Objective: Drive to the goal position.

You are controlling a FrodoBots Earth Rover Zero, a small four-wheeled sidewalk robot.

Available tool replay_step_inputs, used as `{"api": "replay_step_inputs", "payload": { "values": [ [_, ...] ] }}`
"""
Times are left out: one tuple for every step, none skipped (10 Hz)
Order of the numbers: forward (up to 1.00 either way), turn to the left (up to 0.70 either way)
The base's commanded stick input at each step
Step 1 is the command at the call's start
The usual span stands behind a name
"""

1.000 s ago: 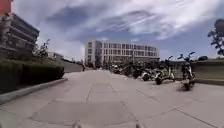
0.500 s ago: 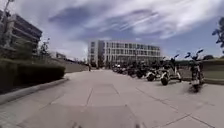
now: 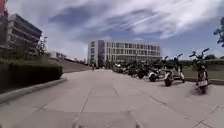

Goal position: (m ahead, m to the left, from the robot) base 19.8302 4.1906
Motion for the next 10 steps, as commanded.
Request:
{"api": "replay_step_inputs", "payload": {
  "values": [
    [0.45,0.00],
    [0.45,0.00],
    [0.45,0.00],
    [0.45,0.00],
    [0.45,0.00],
    [0.45,0.00],
    [0.45,0.00],
    [0.45,0.00],
    [0.45,0.00],
    [0.45,0.00]
  ]
}}
